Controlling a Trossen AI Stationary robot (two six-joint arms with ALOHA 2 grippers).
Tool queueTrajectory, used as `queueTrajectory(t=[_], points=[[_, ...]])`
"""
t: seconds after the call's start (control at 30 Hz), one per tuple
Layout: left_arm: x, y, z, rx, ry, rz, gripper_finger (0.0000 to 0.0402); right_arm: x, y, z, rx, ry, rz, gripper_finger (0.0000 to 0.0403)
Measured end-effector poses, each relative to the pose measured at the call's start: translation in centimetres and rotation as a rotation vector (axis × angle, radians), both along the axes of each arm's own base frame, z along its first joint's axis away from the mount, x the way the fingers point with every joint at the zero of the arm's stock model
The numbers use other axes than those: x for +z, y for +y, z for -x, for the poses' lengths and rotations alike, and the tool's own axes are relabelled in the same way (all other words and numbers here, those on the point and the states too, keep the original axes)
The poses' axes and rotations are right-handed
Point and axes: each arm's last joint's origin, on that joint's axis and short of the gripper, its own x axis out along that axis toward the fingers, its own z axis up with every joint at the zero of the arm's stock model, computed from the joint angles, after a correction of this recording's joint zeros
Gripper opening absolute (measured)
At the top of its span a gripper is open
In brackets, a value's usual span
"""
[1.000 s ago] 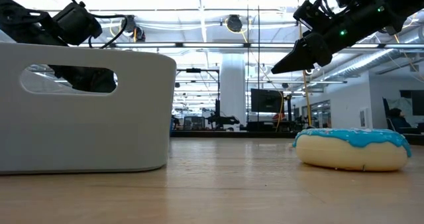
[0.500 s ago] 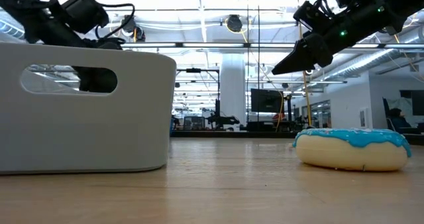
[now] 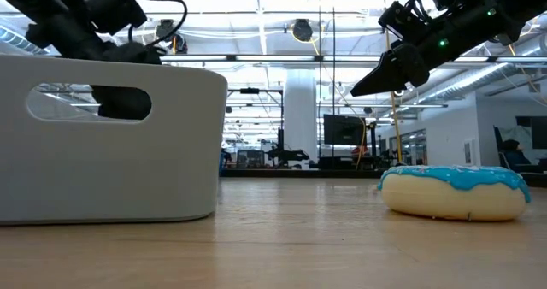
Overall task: Pick & Place Food Item
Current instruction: Put the light blue donut into the green bin, then put the blue donut into the green bin
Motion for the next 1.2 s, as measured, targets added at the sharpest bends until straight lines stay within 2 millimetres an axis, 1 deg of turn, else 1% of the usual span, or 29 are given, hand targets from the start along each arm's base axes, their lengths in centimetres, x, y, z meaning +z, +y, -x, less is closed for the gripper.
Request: queueTrajectory(t=[0.17,0.3,0.47,0.57,0.7,0.87,1.03,1.1,1.2], points=[[-0.9,-1.4,-1.0,0.016,0.034,-0.080,0.0200,0.0,0.0,0.0,0.000,0.000,0.000,0.0219],[-1.0,-1.8,-1.3,0.075,0.103,-0.174,0.0200,0.0,0.0,0.0,0.000,0.000,0.000,0.0215],[0.6,-1.7,-1.5,0.162,0.197,-0.279,0.0200,0.0,0.0,0.0,-0.001,-0.002,-0.002,0.0217],[2.1,-1.6,-1.7,0.193,0.218,-0.326,0.0200,0.0,0.0,0.0,-0.002,-0.002,-0.002,0.0219],[3.2,-1.5,-1.7,0.219,0.244,-0.365,0.0200,0.0,0.0,0.0,-0.002,-0.001,-0.003,0.0218],[3.1,-1.3,-1.2,0.266,0.293,-0.384,0.0200,0.0,0.0,0.0,-0.002,-0.002,-0.003,0.0215],[3.2,-1.4,-1.3,0.286,0.266,-0.347,0.0200,0.0,0.0,0.0,-0.006,-0.010,-0.022,0.0219],[3.2,-1.6,-1.5,0.264,0.250,-0.333,0.0200,0.0,0.1,-0.1,0.021,-0.024,-0.069,0.0219],[3.4,-1.8,-1.9,0.234,0.213,-0.328,0.0200,-0.1,0.6,-0.2,0.141,-0.044,-0.193,0.0218]])
